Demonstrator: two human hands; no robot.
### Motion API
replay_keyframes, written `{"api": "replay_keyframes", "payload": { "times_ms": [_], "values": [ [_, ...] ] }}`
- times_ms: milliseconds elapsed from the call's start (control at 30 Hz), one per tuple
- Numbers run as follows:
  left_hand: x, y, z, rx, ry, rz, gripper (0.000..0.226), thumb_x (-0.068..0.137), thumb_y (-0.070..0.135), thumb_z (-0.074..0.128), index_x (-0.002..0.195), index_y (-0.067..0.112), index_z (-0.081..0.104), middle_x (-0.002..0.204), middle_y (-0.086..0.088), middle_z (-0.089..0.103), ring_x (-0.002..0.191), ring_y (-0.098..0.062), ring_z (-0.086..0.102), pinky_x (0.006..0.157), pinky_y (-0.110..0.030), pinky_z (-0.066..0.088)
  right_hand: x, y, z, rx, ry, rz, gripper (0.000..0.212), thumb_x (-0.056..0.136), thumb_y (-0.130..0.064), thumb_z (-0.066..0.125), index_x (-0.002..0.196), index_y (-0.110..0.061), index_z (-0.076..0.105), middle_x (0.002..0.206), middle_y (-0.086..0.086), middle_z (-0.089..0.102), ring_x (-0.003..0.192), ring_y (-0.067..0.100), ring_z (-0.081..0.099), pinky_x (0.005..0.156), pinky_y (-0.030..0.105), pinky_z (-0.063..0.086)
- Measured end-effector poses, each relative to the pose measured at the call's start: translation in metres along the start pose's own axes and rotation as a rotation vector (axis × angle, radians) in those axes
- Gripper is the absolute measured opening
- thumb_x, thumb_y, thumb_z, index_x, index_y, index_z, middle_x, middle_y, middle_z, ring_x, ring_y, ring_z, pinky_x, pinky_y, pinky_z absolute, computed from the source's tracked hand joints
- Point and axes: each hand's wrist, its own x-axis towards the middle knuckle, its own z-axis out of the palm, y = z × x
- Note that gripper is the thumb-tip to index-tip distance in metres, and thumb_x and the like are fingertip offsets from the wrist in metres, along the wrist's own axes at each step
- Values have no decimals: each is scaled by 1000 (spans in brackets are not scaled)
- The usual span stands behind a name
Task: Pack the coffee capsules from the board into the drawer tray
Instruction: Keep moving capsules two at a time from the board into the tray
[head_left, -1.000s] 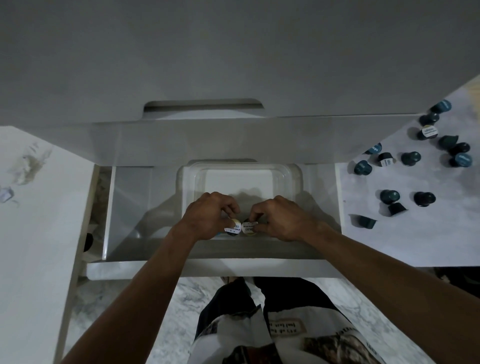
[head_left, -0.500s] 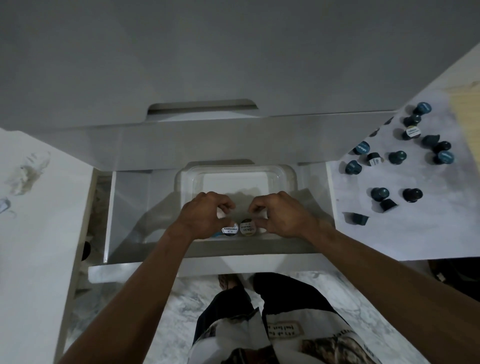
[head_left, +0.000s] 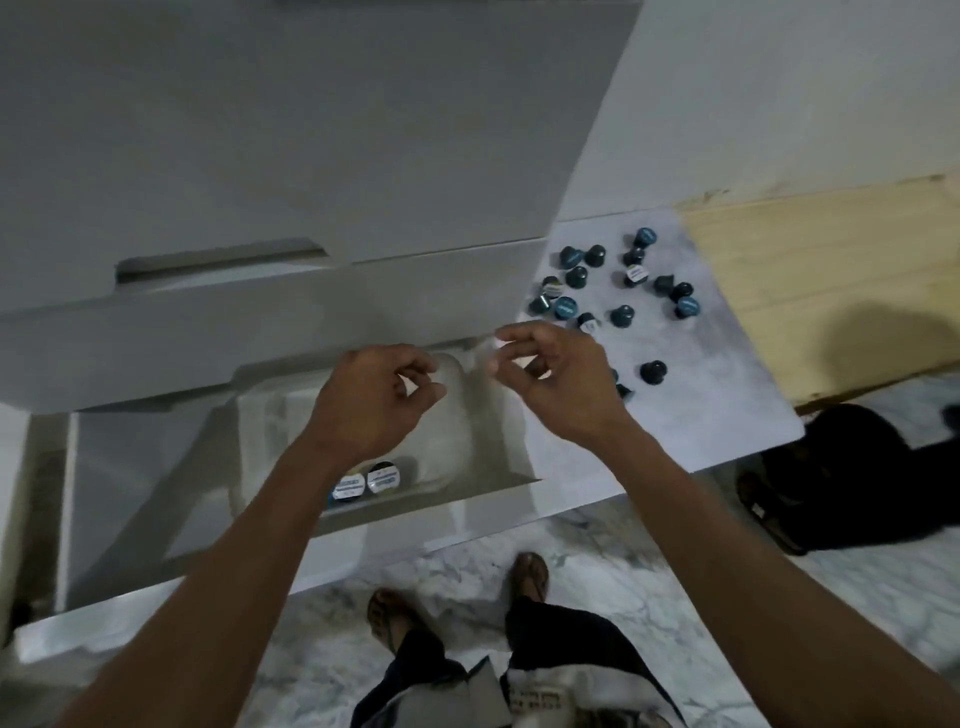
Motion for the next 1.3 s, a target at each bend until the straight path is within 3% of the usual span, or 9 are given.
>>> {"api": "replay_keyframes", "payload": {
  "times_ms": [200, 367, 500, 600, 733, 900, 1033, 1167, 1300],
  "values": [
    [21, 91, 54, -60, 51, 100, 12, 78, 28, 77, 88, 22, 74, 70, 19, 65, 60, -7, 60, 72, -19, 49, 5, 63, -114, -39, 154, 114, 24, 85, -30, 74, 107, -20, 70, 88, -8, 73, 64, 4, 68, 62, 23, 58],
    [41, 151, 131, -95, 152, 19, 12, 80, 29, 74, 89, 21, 73, 73, 12, 68, 57, -6, 58, 65, -18, 49, 5, 141, -164, -113, 124, 164, 18, 86, -23, 72, 104, -18, 69, 83, -4, 72, 58, -6, 62, 53, 5, 44],
    [42, 144, 199, -67, 185, -163, 19, 82, 31, 73, 97, 20, 71, 81, 9, 70, 59, -7, 59, 69, -31, 57, -4, 202, -155, -175, 26, 248, 23, 82, -32, 75, 104, -24, 70, 93, -8, 73, 58, 4, 63, 68, 26, 55],
    [29, 116, 238, -15, 217, -314, 25, 83, 31, 72, 105, 21, 67, 87, 3, 71, 68, -15, 65, 72, -38, 58, -13, 228, -133, -175, -60, 324, 35, 82, -39, 73, 113, -26, 66, 107, -6, 70, 74, 17, 67, 77, 35, 56],
    [17, 87, 274, 26, 224, -421, 43, 84, 37, 71, 122, 21, 58, 105, -6, 68, 91, -26, 66, 80, -43, 56, -18, 242, -99, -176, -77, 341, 41, 81, -41, 73, 115, -29, 54, 108, 2, 65, 99, 27, 60, 75, 35, 50],
    [16, 64, 299, 76, 205, -424, 54, 85, 41, 68, 133, 28, 46, 125, -8, 59, 109, -28, 59, 85, -48, 54, -11, 251, -68, -175, 6, 370, 56, 77, -51, 73, 117, -37, 37, 119, -9, 55, 112, 20, 51, 79, 36, 46],
    [17, 56, 308, 79, 251, -419, 43, 87, 40, 67, 126, 32, 51, 118, -3, 63, 100, -27, 63, 80, -46, 56, -3, 252, -60, -216, 62, 356, 54, 76, -54, 71, 117, -37, 39, 118, -12, 56, 111, 17, 52, 77, 35, 45],
    [20, 52, 309, 88, 292, -404, 29, 85, 33, 70, 111, 27, 62, 103, 2, 67, 82, -23, 64, 74, -42, 56, -1, 255, -59, -248, 66, 340, 37, 83, -47, 67, 112, -34, 48, 114, -10, 57, 110, 18, 52, 71, 31, 39],
    [20, 49, 312, 3, 343, -375, 26, 81, 27, 76, 103, 23, 64, 88, 2, 67, 68, -16, 58, 67, -39, 56, -3, 259, -66, -263, 58, 275, 33, 83, -40, 68, 111, -31, 53, 114, -7, 55, 105, 20, 54, 70, 31, 41]
  ]
}}
